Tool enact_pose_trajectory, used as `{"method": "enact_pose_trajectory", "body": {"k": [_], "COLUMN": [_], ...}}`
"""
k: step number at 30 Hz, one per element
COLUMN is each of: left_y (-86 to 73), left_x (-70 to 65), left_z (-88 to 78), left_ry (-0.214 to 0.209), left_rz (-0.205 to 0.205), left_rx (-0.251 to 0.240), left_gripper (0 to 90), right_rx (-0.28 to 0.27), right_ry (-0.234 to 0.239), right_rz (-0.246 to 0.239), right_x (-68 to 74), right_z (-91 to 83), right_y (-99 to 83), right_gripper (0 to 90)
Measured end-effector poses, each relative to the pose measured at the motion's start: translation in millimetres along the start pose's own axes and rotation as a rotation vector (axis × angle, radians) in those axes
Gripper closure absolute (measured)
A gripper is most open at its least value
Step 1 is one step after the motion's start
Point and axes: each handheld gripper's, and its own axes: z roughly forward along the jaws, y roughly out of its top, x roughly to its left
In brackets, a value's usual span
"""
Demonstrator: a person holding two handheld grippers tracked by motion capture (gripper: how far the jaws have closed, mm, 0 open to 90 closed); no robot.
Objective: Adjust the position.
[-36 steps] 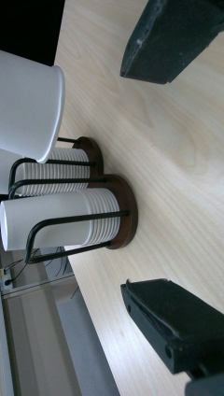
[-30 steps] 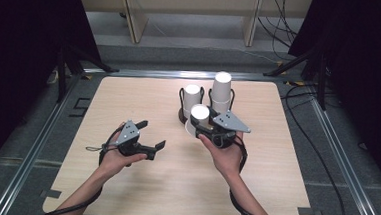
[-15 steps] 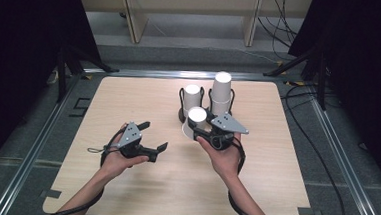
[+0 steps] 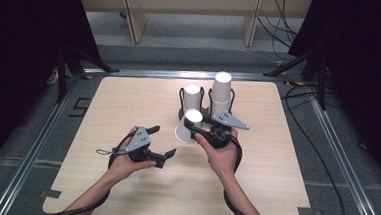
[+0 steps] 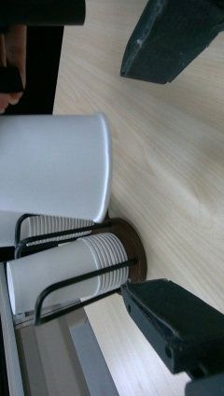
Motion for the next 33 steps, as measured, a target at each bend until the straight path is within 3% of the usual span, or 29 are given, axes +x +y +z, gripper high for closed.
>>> {"method": "enact_pose_trajectory", "body": {"k": [1, 2, 4, 5, 8, 14, 15, 16, 33], "left_y": [0.0, 0.3, 0.5, 0.3, 0.6, 0.5, 0.5, 0.2, -1.1], "left_x": [0.0, -1.1, -2.5, -3.3, -3.9, -4.6, -4.9, -5.4, -12.1], "left_z": [0.0, 0.9, 3.1, 5.4, 7.3, 12.5, 13.2, 14.9, 22.8], "left_ry": [0.0, -0.004, -0.011, -0.016, -0.02, -0.031, -0.033, -0.035, -0.052], "left_rz": [0.0, 0.001, 0.001, 0.004, 0.004, 0.006, 0.005, 0.002, 0.009], "left_rx": [0.0, 0.0, -0.002, -0.007, -0.001, 0.003, 0.004, -0.005, -0.002], "left_gripper": [0.0, 0.0, 0.0, 0.0, 0.0, 0.0, 0.0, 0.0, 0.0], "right_rx": [0.0, 0.014, 0.011, 0.019, 0.025, 0.078, 0.071, 0.096, 0.112], "right_ry": [0.0, 0.017, 0.015, 0.017, 0.013, 0.017, 0.021, 0.02, 0.035], "right_rz": [0.0, 0.037, 0.028, 0.052, 0.055, 0.069, 0.084, 0.099, 0.159], "right_x": [0.0, 1.3, 0.3, 0.8, -0.3, -5.5, -6.5, -8.1, -11.3], "right_z": [0.0, 0.6, 1.7, 1.9, 2.7, 6.0, 7.5, 7.2, 16.2], "right_y": [0.0, 0.1, 0.0, 0.3, 0.6, 0.6, 0.0, 0.7, 4.3], "right_gripper": [35.6, 35.6, 35.6, 35.6, 35.6, 35.6, 35.7, 35.6, 35.6]}}
